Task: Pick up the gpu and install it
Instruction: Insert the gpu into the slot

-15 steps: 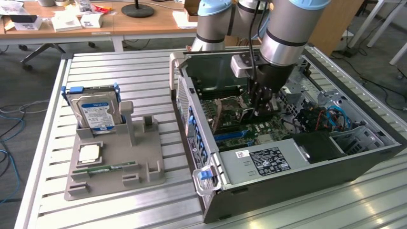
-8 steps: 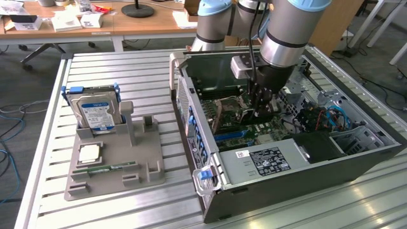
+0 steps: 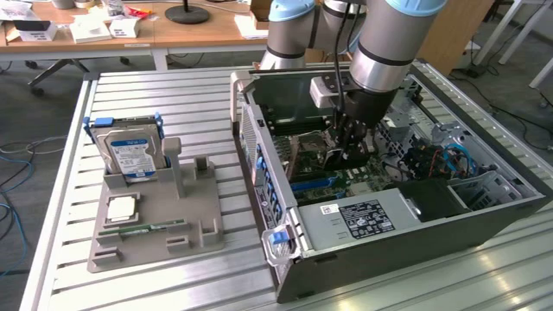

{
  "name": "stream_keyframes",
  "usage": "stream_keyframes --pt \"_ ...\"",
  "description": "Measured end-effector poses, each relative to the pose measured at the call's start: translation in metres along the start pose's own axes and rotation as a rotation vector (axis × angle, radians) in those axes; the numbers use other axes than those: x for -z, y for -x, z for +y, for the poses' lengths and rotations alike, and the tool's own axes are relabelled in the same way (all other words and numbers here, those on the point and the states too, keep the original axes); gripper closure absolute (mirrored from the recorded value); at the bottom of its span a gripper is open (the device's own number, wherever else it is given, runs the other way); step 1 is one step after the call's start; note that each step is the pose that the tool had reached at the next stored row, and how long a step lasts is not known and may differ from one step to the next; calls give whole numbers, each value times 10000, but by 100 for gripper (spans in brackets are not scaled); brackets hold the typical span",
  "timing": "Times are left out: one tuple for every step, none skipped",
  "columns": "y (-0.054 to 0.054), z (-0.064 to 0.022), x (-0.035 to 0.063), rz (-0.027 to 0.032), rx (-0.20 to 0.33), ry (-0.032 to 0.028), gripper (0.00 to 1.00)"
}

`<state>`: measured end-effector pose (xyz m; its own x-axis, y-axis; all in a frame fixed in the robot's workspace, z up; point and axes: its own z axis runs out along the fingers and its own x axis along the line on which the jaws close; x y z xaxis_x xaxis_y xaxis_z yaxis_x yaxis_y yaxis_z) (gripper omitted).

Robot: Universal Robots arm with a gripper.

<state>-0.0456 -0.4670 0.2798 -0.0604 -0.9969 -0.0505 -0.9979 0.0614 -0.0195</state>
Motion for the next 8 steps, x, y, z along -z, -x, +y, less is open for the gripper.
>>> stream_keyframes --pt "-8 0 -1 -1 0 -1 74" --pt "-13 0 -2 -2 -2 -1 74" --pt "-14 2 -3 -2 -4 -2 74" --pt "-14 6 -3 -1 -4 -2 74" --pt "-15 13 -5 -2 -2 -2 74" --pt "-15 23 -6 -3 -2 -2 74" --pt "-16 33 -6 -2 -1 -1 74" --pt "-17 44 -6 -2 -2 -1 74"
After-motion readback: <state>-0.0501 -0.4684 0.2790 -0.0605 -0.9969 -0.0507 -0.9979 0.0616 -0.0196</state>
